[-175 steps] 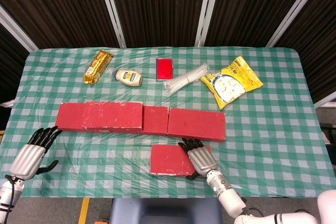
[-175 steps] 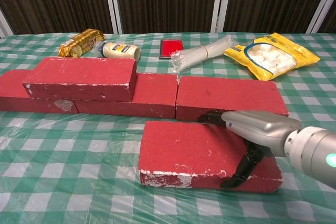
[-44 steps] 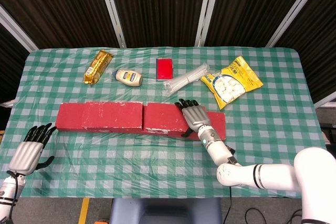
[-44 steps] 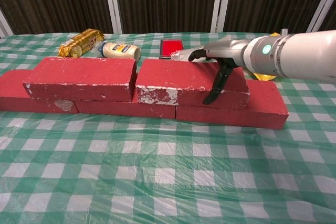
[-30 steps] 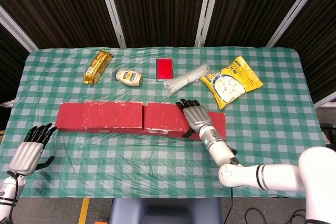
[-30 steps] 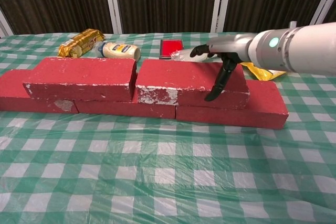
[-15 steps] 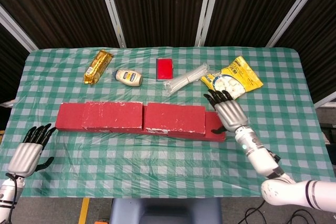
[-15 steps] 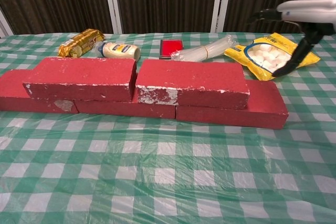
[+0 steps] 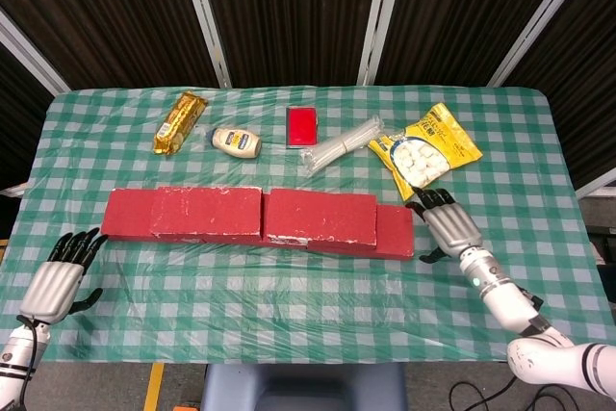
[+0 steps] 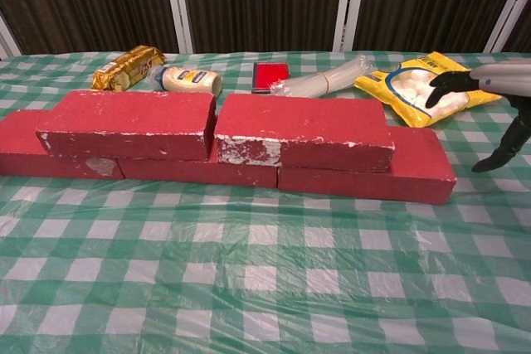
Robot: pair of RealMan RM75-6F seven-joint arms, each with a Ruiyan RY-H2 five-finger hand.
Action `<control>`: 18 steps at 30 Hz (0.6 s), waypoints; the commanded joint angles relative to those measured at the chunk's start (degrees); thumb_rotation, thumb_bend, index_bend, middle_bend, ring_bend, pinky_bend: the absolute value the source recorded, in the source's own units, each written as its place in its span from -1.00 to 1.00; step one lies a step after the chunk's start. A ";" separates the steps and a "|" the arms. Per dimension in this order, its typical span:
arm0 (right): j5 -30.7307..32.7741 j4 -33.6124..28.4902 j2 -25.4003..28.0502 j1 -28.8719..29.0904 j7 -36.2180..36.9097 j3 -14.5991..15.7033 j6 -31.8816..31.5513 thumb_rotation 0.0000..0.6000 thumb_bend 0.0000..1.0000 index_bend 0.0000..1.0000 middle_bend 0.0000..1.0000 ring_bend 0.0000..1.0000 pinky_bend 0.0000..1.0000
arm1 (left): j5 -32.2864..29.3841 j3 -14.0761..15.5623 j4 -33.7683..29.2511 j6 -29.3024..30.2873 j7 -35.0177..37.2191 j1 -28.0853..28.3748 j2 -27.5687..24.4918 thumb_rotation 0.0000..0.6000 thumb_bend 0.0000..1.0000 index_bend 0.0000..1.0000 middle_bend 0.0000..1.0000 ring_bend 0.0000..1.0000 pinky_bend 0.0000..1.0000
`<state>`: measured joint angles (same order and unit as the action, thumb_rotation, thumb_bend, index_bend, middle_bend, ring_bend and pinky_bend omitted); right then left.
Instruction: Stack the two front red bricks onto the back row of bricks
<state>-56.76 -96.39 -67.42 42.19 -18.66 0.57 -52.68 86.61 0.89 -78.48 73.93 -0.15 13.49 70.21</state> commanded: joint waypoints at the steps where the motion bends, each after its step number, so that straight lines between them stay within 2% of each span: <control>1: 0.27 -0.08 -1.46 0.55 -0.98 -0.59 1.04 1.00 -0.91 -0.46 -1.00 -1.00 -0.88 | -0.04 0.01 -0.13 0.22 0.06 -0.16 -0.13 1.00 -0.41 -1.00 -1.00 -1.00 -0.97; 18: 3.70 -0.85 -6.50 2.70 -6.80 -2.09 2.38 1.00 -0.91 -0.51 -1.00 -1.00 -0.89 | -0.14 0.06 -0.33 0.03 0.58 -0.24 -0.41 1.00 -0.40 -1.00 -1.00 -1.00 -0.97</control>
<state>-53.15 -97.14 -73.80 44.78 -25.34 -1.45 -50.36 86.47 0.95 -78.82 73.96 0.43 13.25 69.80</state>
